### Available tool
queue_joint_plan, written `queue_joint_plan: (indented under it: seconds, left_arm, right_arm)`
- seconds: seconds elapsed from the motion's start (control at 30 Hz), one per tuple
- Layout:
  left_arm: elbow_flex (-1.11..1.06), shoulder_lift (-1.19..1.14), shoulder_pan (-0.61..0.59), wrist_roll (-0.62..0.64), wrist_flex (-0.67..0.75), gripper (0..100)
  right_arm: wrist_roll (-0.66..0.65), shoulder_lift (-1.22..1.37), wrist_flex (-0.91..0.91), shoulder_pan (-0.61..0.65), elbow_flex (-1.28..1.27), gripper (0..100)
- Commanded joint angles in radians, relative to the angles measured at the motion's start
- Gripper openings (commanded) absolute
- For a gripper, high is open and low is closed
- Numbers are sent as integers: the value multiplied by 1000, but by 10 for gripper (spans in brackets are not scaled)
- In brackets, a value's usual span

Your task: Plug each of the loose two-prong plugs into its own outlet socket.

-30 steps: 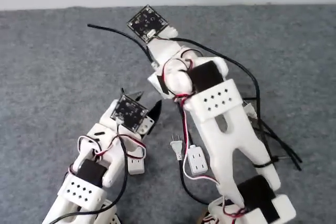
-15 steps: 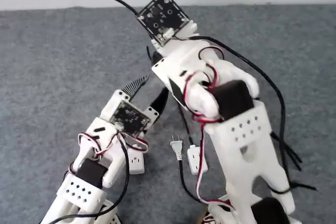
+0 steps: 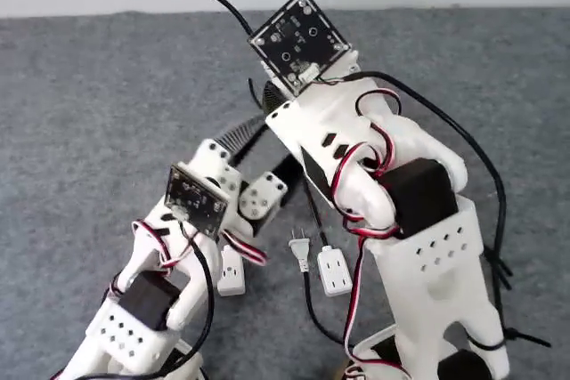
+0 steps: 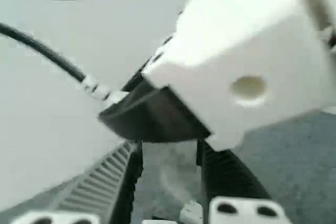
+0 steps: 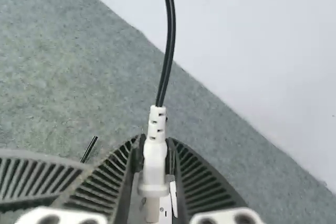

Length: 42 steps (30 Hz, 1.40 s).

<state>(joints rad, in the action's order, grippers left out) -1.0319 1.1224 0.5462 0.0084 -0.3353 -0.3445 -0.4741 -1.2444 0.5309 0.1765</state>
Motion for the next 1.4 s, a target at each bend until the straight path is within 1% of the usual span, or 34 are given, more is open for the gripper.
queue_joint_plan:
  seconds: [0.0, 0.1, 0.2, 0.27, 0.47, 0.6, 0.73, 0.97, 1.2, 1.37]
  left_arm:
    - [73, 21, 25, 28, -5, 170]
    - [77, 21, 15, 25, 31, 170]
    - [82, 21, -37, 8, 69, 170]
    - [79, 20, -46, 6, 92, 170]
    - [76, 20, -49, 11, 89, 170]
    - [74, 12, -91, 11, 91, 170]
    - [54, 20, -129, 11, 91, 170]
    - [16, 20, -143, 5, 92, 170]
    - [15, 20, -227, 11, 92, 170]
    - [1, 18, -222, 11, 92, 170]
  right_arm:
    - [-8, -70, 5, -12, 54, 8]
    - [11, -97, -16, -12, 51, 8]
    - [44, -117, -64, -7, 51, 8]
    - [49, -119, -87, -2, 51, 8]
    - [49, -124, -97, 25, 49, 8]
    - [49, -128, -101, 27, 49, 8]
    - [49, -128, -148, 35, 52, 8]
    - [49, -128, -196, 39, 54, 8]
    - [49, -128, -278, 36, 54, 8]
    - [49, -128, -305, 36, 54, 8]
